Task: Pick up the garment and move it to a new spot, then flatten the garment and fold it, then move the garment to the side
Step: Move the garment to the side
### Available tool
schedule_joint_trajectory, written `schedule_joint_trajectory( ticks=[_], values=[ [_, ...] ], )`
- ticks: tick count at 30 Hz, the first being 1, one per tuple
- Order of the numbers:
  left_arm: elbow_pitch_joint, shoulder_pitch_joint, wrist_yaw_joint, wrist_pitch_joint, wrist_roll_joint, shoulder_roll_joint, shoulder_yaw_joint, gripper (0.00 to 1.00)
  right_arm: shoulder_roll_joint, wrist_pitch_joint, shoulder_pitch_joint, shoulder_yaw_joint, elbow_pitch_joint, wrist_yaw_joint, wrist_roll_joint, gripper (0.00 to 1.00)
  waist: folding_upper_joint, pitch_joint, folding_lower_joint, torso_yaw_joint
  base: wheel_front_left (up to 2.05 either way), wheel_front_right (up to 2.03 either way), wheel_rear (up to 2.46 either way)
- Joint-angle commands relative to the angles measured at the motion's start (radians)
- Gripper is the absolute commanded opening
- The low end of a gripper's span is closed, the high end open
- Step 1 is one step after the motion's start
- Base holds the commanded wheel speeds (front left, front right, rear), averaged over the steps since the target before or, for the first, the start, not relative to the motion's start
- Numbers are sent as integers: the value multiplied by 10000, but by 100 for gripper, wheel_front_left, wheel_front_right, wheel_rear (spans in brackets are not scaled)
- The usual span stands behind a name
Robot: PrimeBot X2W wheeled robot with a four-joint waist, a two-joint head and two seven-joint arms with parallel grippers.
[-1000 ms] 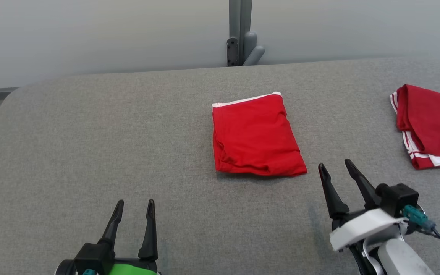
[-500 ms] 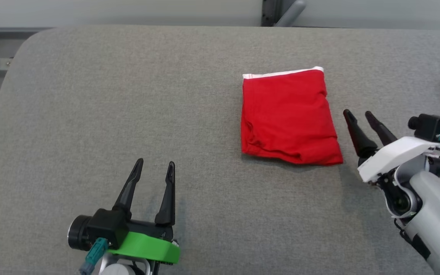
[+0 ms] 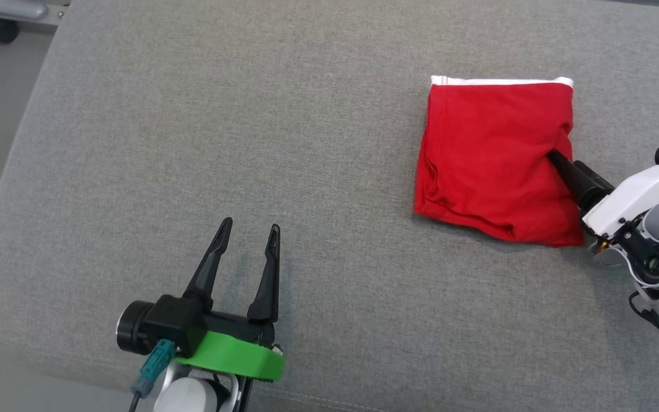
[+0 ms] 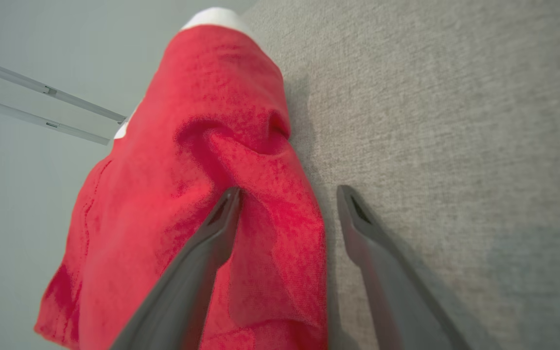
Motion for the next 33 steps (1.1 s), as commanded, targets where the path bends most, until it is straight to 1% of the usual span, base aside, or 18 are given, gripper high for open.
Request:
schedule_joint_trajectory(
  ticks=[1,2,3,4,5,6,10,12,17,20,26,33],
  values=[
    [27,-190,5,-21,-65,20,-47,100,-47,197,-16,95,128,-2,217,100,0,192,0,245,0,0,0],
    [20,-220,13,-21,-65,20,-79,100,-73,315,-14,129,151,-3,347,98,0,202,0,272,0,0,0],
    [17,-241,21,-21,-63,20,-97,100,-91,424,-5,166,150,-5,453,75,0,210,0,295,0,0,0],
    [8,-262,28,-21,-58,20,-114,100,-118,504,-2,207,146,-6,538,40,0,217,0,312,0,0,0],
    [3,-279,31,-21,-55,20,-121,100,-140,568,3,249,116,-6,599,16,0,219,0,319,0,0,0],
    [1,-289,40,-21,-50,20,-120,100,-166,614,8,291,77,-6,665,0,0,213,0,316,0,0,0],
    [11,-264,83,-21,-27,21,-71,100,-230,685,137,385,-76,-8,838,0,0,132,0,220,0,0,0],
    [39,-186,53,-21,-3,20,-62,100,-337,552,221,428,-224,-5,826,0,0,39,0,114,0,0,0],
    [-2,3,53,-21,92,21,-7,100,-531,289,429,657,-783,-5,756,0,0,-166,0,-343,0,0,0],
    [-28,33,-20,-21,225,21,66,100,-707,125,429,852,-1122,-3,594,0,0,-184,0,-782,0,0,0],
    [-55,-157,-219,-21,626,23,358,100,-1181,-398,30,1314,-1735,-2,51,0,0,17,0,-1926,0,0,0],
    [60,-452,-503,-19,1117,26,721,100,-1849,-1228,-476,1893,-1890,-2,-488,0,0,330,0,-3232,0,0,0]
  ],
)
